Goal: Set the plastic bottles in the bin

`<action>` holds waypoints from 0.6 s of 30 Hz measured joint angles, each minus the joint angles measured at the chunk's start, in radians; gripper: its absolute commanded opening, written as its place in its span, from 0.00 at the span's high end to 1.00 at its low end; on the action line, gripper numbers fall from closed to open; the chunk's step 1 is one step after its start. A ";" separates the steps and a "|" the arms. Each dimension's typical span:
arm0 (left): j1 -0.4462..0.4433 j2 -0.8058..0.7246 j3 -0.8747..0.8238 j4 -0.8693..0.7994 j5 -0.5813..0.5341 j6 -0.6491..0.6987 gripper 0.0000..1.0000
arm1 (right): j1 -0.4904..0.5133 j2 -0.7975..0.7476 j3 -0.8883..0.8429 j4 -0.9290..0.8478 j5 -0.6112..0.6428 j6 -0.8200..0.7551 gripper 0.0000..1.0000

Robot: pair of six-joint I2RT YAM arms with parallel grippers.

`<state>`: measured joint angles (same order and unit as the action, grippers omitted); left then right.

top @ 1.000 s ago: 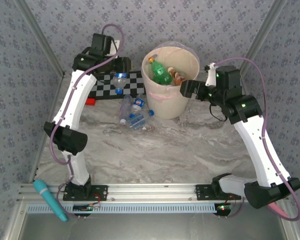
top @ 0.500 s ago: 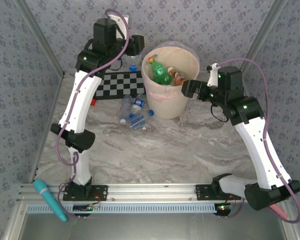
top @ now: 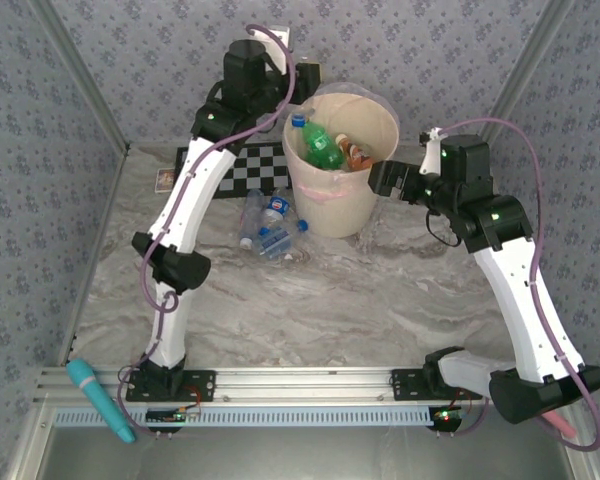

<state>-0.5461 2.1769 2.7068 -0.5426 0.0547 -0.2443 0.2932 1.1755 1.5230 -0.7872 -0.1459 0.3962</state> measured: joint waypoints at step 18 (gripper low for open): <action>-0.053 0.150 0.055 0.252 -0.007 -0.004 0.57 | -0.016 -0.025 0.008 -0.030 0.003 0.000 0.00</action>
<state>-0.5991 2.3268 2.7617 -0.2905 0.0479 -0.2481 0.2771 1.1507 1.5307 -0.8169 -0.1425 0.3962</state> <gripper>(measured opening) 0.562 0.994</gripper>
